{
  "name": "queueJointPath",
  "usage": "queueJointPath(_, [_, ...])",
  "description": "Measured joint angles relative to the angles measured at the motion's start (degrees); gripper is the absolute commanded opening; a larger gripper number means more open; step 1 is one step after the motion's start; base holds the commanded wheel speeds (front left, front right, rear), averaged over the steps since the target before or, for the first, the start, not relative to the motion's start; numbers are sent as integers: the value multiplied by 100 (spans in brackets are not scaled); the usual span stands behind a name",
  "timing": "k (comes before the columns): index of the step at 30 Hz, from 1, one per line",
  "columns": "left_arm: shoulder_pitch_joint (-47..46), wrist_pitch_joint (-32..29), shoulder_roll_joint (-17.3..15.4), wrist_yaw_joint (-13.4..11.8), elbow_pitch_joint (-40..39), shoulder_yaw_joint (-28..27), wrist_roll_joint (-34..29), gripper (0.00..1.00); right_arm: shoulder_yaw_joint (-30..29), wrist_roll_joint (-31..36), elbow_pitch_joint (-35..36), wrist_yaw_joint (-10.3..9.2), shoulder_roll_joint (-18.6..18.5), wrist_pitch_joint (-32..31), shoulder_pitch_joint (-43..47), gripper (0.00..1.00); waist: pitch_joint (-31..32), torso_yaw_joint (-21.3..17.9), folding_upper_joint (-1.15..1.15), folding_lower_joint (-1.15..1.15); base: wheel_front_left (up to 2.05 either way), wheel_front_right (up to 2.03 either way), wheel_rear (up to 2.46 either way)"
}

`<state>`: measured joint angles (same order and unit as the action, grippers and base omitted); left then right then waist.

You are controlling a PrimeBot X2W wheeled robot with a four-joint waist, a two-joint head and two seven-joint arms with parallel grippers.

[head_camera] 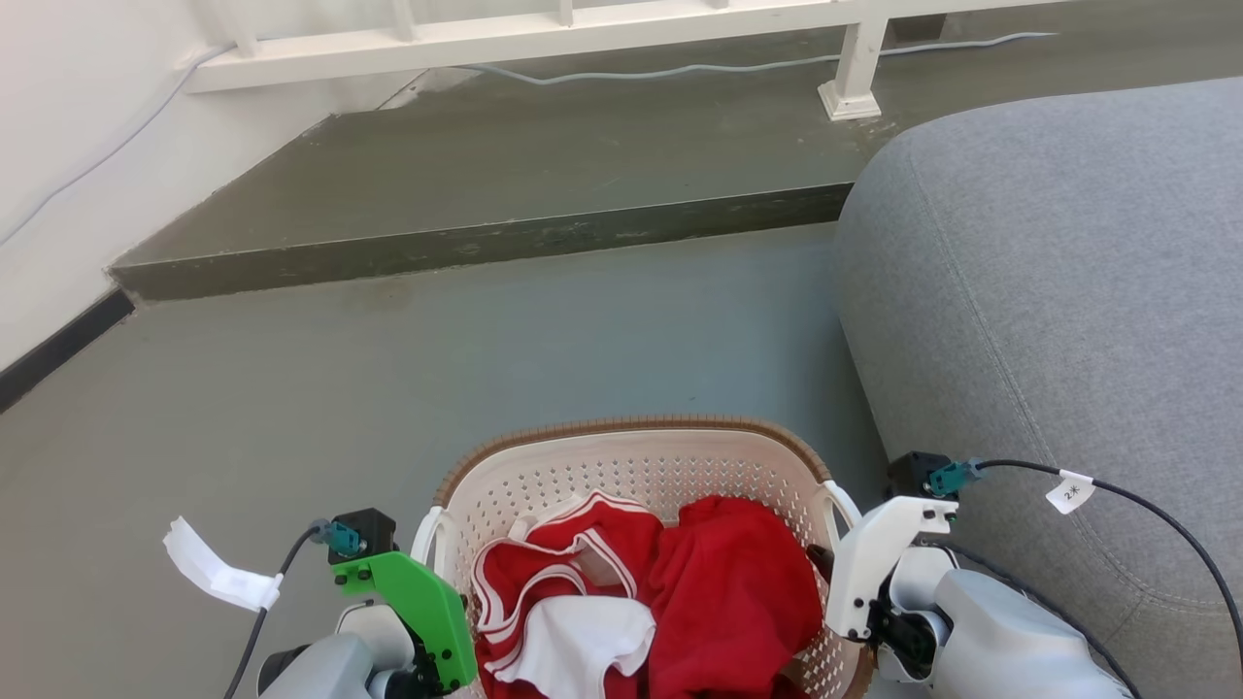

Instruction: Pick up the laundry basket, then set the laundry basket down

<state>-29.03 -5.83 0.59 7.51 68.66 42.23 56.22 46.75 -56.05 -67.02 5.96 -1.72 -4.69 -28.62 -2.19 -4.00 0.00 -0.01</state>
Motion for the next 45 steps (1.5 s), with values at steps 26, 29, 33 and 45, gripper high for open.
queueJointPath(26, [0,5,0,0,25,66,89,0,151,-157,25,-1,-16,1,0,0,-6,-28,0,0,0,0,0])
queueJointPath(29, [-1,5,-4,0,-18,86,103,0,151,-200,29,-1,-30,2,-10,0,-56,-23,0,0,0,0,0])
queueJointPath(33, [-20,34,-5,0,-48,92,102,0,168,-200,37,-1,-46,13,-44,0,-185,-7,0,0,0,0,0])
queueJointPath(45, [-531,424,-71,0,-101,62,98,0,180,-192,220,-2,-111,364,-540,0,-817,-12,0,0,0,0,0])
